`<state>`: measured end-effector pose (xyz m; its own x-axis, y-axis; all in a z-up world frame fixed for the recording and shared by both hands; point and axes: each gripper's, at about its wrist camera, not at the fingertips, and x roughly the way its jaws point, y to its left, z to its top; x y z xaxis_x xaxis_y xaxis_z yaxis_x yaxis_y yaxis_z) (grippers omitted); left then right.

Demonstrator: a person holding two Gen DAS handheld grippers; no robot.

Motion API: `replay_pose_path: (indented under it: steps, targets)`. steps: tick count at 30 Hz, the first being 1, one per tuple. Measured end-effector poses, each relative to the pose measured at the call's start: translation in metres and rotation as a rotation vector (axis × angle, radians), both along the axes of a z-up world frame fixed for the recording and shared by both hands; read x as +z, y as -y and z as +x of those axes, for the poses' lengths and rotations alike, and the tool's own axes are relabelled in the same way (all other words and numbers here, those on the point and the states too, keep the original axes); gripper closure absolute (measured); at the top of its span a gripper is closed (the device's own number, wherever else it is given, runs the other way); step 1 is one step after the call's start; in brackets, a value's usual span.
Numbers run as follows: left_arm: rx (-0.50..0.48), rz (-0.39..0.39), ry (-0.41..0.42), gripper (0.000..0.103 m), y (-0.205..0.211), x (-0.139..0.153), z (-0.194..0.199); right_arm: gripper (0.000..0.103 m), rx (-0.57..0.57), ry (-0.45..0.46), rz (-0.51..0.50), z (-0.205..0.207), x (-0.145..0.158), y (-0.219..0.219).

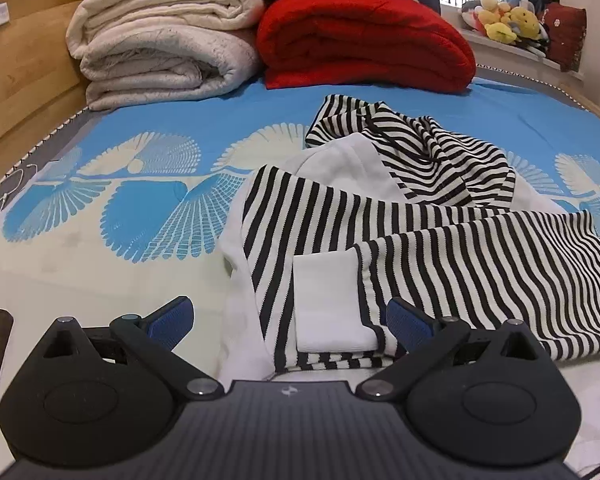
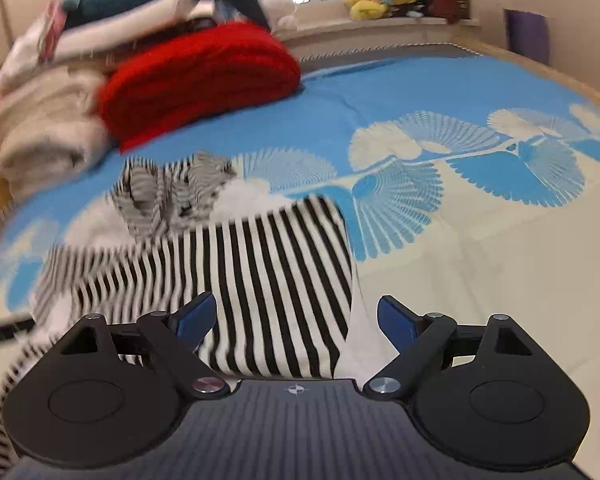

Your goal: Fold small clothes

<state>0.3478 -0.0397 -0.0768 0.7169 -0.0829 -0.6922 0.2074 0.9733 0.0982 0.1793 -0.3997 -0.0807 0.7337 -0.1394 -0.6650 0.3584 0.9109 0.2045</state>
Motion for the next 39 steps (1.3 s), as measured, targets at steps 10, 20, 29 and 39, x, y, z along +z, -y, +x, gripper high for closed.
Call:
replay_pose_path:
  steps: [10,20,29,39]
  targets:
    - [0.005,0.001,-0.010,0.000,-0.001,0.000,0.001,0.015,0.033,-0.034,0.015,0.014,-0.011,-0.002]
    - [0.004,0.009,-0.014,0.000,0.000,-0.002,0.001,0.015,0.049,-0.045,0.018,0.016,-0.013,0.001]
    - [0.002,0.006,-0.018,0.000,0.000,-0.002,0.002,0.015,0.057,-0.061,0.020,0.020,-0.018,0.002]
    - [0.015,-0.154,0.051,0.000,-0.024,0.045,0.000,0.015,-0.015,0.160,0.121,0.016,0.035,0.030]
